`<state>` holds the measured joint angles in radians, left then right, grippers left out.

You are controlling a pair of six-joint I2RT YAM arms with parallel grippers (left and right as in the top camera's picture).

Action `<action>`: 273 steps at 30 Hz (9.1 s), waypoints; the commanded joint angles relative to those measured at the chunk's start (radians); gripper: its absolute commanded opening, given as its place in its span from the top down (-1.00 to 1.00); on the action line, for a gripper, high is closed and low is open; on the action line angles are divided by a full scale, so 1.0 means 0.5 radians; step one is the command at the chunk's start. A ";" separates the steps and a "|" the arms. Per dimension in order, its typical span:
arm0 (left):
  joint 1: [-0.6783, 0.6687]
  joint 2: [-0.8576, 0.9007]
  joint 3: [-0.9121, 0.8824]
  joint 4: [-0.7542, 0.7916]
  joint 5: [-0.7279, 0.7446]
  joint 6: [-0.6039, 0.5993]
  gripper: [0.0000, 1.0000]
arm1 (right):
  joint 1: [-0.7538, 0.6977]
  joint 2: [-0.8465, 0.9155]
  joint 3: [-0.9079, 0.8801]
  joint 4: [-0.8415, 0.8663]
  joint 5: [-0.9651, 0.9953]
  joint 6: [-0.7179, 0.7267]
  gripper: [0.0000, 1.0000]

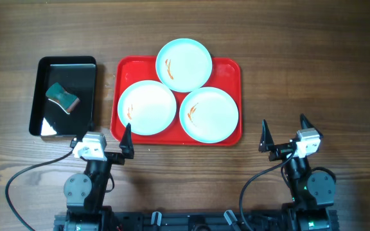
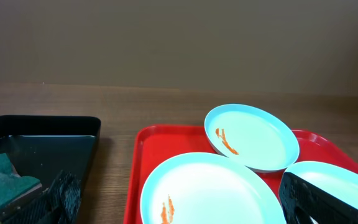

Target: Clean dirty plates on tray and stack at the side

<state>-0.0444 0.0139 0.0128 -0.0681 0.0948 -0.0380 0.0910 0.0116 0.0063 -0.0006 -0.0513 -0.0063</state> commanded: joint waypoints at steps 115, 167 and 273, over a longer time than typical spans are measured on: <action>0.882 3.554 2.495 -1.614 -0.311 -0.771 0.92 | 1.181 4.619 3.547 -1.645 -0.045 1.006 0.91; 0.884 3.541 2.296 -1.072 -0.239 -0.612 0.92 | 1.181 4.619 3.547 -1.645 -0.046 0.956 0.91; -0.414 3.475 2.315 -1.109 0.042 -0.644 0.92 | 1.181 4.619 3.547 -1.642 -0.046 0.953 0.91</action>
<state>-0.2413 1.7653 1.1584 -0.6273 -0.0555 -0.3531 0.6800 2.3024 1.7992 -0.8131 -0.1001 0.4782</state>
